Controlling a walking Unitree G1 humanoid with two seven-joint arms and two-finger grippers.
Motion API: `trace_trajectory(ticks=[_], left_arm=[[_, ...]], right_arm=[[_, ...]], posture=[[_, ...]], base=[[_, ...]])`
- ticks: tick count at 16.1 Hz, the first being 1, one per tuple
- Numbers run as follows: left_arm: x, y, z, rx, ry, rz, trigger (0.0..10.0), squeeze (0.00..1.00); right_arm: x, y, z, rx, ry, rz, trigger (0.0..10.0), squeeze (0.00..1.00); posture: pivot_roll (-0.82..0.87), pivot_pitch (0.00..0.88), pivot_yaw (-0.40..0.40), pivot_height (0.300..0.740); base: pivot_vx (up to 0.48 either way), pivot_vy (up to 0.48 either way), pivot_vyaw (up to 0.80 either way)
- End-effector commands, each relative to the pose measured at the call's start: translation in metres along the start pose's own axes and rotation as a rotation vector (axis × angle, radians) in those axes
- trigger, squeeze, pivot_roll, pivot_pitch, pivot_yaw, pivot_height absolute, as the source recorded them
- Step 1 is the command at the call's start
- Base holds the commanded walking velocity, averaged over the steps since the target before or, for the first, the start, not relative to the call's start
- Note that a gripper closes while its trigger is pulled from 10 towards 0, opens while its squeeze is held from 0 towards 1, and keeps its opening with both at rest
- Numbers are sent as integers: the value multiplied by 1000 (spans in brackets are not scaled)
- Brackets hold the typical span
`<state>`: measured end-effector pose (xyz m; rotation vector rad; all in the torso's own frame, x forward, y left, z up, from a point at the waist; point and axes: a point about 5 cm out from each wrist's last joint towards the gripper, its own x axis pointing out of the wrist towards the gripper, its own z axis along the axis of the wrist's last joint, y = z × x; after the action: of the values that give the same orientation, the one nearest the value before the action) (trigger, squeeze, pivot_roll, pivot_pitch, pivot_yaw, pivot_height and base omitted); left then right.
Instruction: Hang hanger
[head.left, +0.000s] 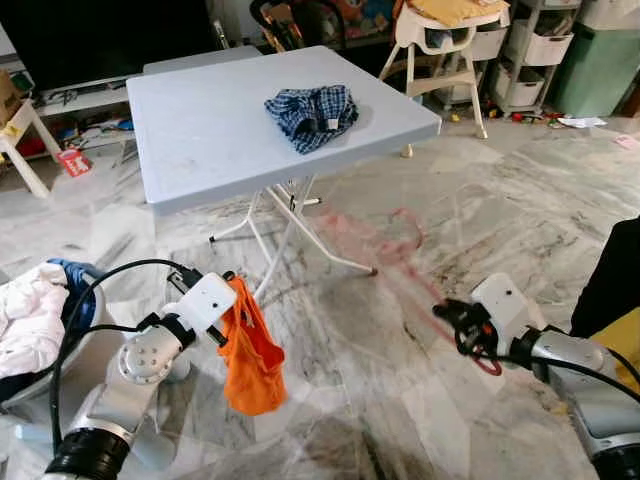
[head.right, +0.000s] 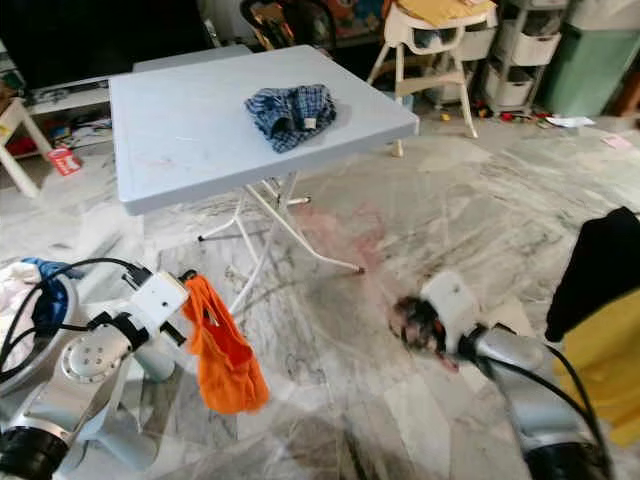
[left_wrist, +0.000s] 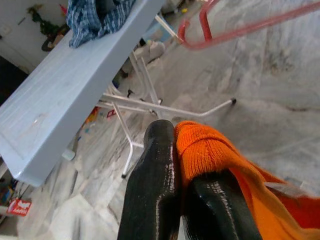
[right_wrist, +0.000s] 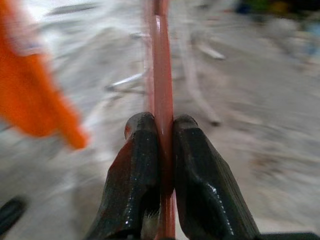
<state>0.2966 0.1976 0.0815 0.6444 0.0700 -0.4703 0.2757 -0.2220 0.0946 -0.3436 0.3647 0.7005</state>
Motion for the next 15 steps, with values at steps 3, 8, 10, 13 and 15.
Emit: trace_trajectory(ticks=[3, 8, 10, 13, 15], left_arm=[[1, 17, -4, 89, 24, 30, 10000, 0], [-4, 36, -26, 135, 161, 75, 10000, 0], [-3, 38, -25, 139, 154, 77, 10000, 0], [-2, 41, -22, 147, 132, 103, 10000, 0], [0, 43, -17, 152, 105, 125, 10000, 0]], right_arm=[[-18, 12, 9, -6, 16, 236, 10000, 0], [-40, 11, 4, -9, 100, 321, 10000, 0], [-45, 19, 1, -3, 129, 380, 10000, 0], [-49, 25, -1, 18, 144, 428, 10000, 0], [-49, 33, -1, 41, 143, 473, 10000, 0]], posture=[[-113, 0, 78, 740], [-123, 0, 84, 740], [-123, 0, 86, 740], [-121, 0, 89, 740], [-119, 0, 89, 740]], base=[[0, 0, 0], [0, 0, 0], [0, 0, 0], [0, 0, 0], [0, 0, 0]])
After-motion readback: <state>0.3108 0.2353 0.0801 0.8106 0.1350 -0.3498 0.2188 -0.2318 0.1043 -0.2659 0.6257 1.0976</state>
